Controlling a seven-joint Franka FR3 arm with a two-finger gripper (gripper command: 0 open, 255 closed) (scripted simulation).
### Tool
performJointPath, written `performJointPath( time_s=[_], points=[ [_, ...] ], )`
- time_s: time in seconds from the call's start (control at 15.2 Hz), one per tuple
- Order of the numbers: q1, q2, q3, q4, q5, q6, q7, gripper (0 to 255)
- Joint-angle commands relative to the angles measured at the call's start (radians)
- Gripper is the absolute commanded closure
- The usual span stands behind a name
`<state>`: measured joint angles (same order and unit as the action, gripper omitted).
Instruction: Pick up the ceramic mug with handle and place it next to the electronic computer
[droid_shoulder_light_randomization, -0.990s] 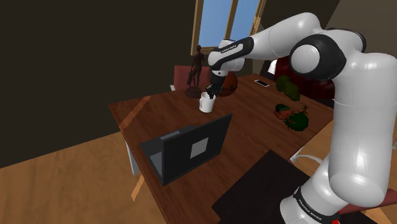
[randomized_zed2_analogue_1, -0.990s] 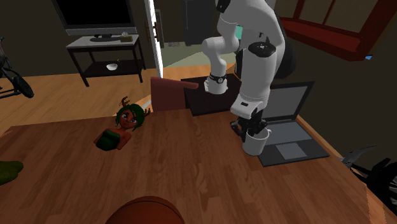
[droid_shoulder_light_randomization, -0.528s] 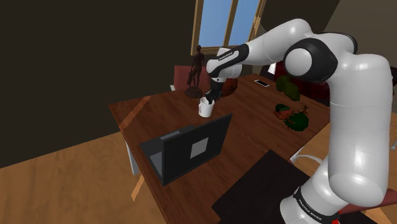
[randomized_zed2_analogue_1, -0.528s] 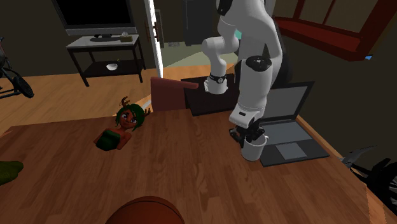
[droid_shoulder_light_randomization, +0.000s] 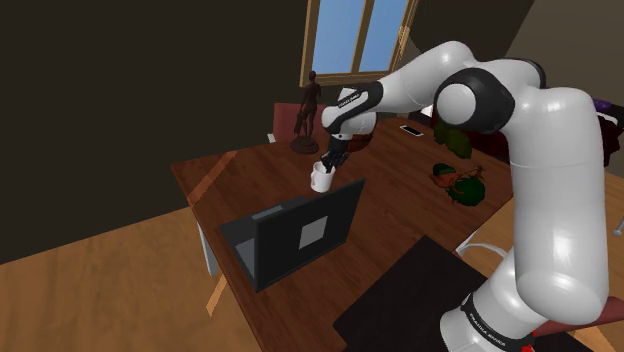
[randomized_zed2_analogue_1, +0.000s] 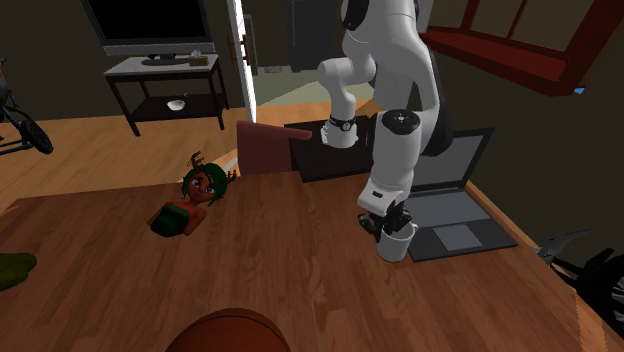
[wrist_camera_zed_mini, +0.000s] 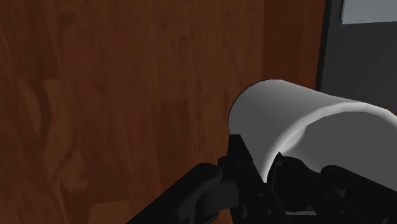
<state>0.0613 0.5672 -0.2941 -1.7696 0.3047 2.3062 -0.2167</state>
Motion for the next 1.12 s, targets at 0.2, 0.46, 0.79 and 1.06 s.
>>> performJointPath(
  time_s=[0.2, 0.46, 0.79, 1.06],
  points=[
    [-0.010, 0.045, 0.013, -0.002, 0.019, 0.046, -0.015, 255],
    [-0.012, 0.057, 0.017, -0.001, 0.024, 0.057, -0.019, 255],
    [-0.012, 0.057, 0.017, -0.001, 0.024, 0.057, -0.019, 255],
    [-0.012, 0.057, 0.017, -0.001, 0.024, 0.057, -0.019, 0]
  ],
)
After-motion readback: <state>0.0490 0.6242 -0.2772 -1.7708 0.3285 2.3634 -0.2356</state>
